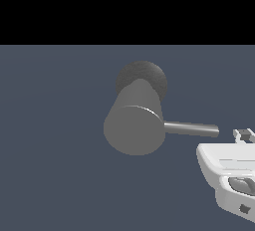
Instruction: Turn on the faucet by rotating a designated handle.
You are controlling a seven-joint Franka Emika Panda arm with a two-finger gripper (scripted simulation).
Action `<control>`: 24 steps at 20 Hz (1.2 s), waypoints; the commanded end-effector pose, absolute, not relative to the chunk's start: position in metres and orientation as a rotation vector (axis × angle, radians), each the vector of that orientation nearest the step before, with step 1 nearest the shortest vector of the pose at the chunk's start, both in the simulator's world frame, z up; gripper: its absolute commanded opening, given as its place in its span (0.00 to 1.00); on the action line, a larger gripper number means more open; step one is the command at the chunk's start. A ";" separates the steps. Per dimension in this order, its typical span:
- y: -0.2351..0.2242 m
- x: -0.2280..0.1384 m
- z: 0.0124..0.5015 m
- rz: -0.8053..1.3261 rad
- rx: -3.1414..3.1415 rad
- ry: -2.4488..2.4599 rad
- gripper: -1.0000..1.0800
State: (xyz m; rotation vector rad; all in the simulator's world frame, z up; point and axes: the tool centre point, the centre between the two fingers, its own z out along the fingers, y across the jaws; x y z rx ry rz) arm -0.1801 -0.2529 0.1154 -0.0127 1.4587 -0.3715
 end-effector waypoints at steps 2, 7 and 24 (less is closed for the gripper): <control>-0.244 -0.175 0.121 -0.340 0.008 1.448 0.00; -0.234 -0.170 0.123 -0.303 0.029 1.446 0.00; -0.174 -0.174 0.077 -0.123 0.107 1.568 0.00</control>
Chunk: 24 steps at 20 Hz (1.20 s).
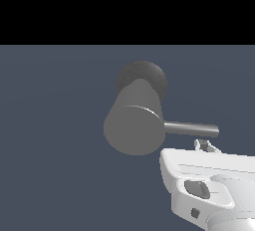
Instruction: Turn on the faucet by rotating a designated handle.
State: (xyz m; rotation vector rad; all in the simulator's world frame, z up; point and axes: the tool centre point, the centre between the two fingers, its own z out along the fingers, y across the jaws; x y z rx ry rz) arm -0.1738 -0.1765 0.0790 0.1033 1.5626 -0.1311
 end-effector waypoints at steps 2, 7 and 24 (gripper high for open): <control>-0.174 -0.174 0.077 -0.122 0.107 1.568 0.00; -0.174 -0.174 0.084 -0.123 0.107 1.568 0.00; -0.179 -0.175 0.138 -0.122 0.107 1.569 0.00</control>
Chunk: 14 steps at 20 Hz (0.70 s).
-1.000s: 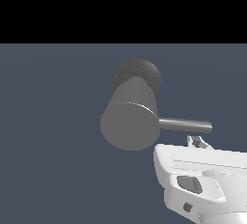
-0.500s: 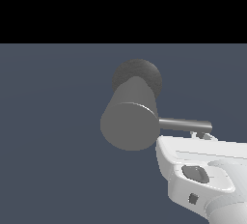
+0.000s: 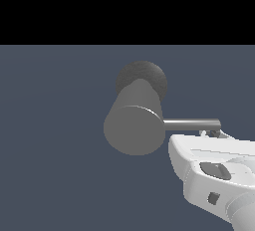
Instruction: Turn on the faucet by rotating a designated handle.
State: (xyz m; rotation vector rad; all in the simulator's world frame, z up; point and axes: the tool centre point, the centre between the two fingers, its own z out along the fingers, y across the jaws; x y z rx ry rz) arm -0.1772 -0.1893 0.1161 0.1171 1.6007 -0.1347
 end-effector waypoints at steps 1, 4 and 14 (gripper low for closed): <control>-0.179 -0.175 0.138 -0.122 0.107 1.569 0.00; -0.187 -0.177 0.120 -0.133 0.119 1.604 0.00; -0.175 -0.175 0.156 -0.128 0.114 1.589 0.00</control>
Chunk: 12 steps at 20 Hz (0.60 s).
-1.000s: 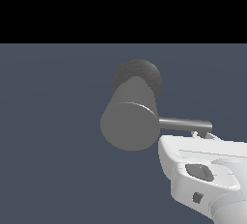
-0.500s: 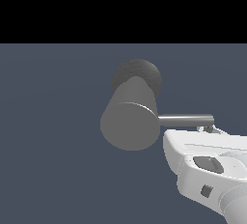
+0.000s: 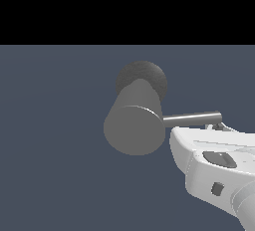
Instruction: Turn on the faucet by rotating a designated handle.
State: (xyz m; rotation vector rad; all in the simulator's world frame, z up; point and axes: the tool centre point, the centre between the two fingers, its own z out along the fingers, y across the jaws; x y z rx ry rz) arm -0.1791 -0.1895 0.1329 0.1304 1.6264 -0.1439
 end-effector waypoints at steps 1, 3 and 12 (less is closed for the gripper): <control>-0.174 -0.174 0.159 -0.128 0.113 1.588 0.00; -0.172 -0.174 0.166 -0.127 0.112 1.585 0.00; -0.162 -0.172 0.196 -0.123 0.108 1.572 0.00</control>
